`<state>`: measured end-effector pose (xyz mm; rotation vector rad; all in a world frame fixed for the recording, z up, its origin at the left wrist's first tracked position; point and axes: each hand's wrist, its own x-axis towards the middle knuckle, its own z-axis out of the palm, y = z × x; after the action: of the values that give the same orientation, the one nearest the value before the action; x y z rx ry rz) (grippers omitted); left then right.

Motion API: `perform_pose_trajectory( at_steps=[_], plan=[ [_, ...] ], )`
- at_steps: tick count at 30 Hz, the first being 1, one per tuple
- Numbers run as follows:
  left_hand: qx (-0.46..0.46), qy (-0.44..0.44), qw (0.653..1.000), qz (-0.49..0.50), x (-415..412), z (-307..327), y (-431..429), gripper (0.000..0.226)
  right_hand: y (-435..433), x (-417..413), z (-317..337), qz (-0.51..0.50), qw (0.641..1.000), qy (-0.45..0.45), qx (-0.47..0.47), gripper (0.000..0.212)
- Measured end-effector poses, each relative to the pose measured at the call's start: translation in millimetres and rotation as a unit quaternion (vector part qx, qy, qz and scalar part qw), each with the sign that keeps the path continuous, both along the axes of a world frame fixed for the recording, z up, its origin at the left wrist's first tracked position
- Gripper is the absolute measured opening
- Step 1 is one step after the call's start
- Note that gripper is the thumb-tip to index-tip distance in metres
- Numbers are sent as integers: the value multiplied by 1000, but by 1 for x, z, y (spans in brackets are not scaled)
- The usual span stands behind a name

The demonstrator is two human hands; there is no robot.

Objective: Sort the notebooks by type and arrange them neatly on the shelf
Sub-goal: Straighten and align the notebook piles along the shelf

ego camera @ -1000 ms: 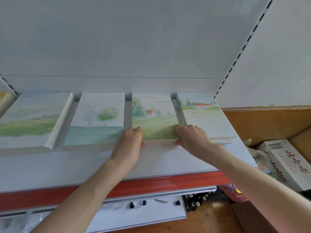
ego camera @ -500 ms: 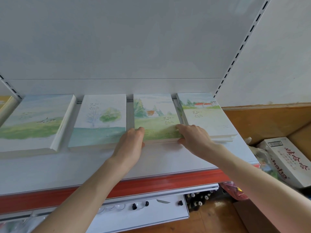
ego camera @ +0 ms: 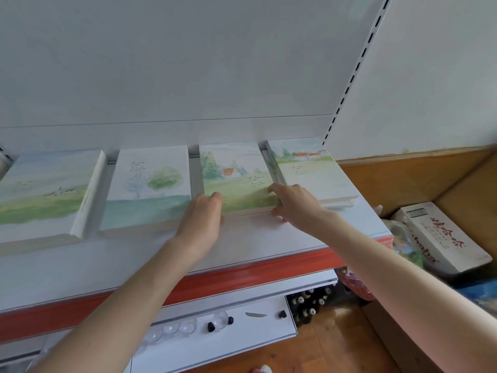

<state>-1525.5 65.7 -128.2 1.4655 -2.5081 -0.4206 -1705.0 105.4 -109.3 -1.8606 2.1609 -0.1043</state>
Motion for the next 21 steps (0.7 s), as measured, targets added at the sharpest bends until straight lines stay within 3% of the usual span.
perform_pose_trajectory(
  at_steps=[3, 6, 9, 12, 14, 16, 18, 20, 21],
  plan=[
    [-11, -14, 1000, 7, -2, 5, 5, 12, 9, -1, 3, 5, 1000, -16, -7, 36],
    [-81, -28, 996, 19, -8, 11, 7, 23, 22, -17, 9, 21, 999, -2, -29, 35],
    [-100, 42, 994, 18, -26, 18, 1, 29, 32, -47, 19, 6, 997, -41, -71, 33],
    [-61, 103, 993, 17, -65, 23, -6, 31, 29, -85, 25, -47, 984, -94, -145, 31],
    [-30, 122, 992, 14, -97, 23, -11, 29, 20, -113, 25, -86, 980, -107, -145, 32],
    [-10, 106, 994, 21, -128, 20, -17, 27, 9, -140, 21, -102, 983, -114, -102, 28],
    [-2, 50, 998, 37, -154, 18, -24, 23, -4, -163, 15, -119, 983, -115, -81, 9],
    [-7, -6, 998, 60, -175, 15, -29, 18, -18, -179, 10, -114, 982, -136, -60, 27],
    [-8, -27, 997, 75, -182, 13, -31, 17, -23, -182, 10, -108, 981, -157, -42, 13]
  ],
)
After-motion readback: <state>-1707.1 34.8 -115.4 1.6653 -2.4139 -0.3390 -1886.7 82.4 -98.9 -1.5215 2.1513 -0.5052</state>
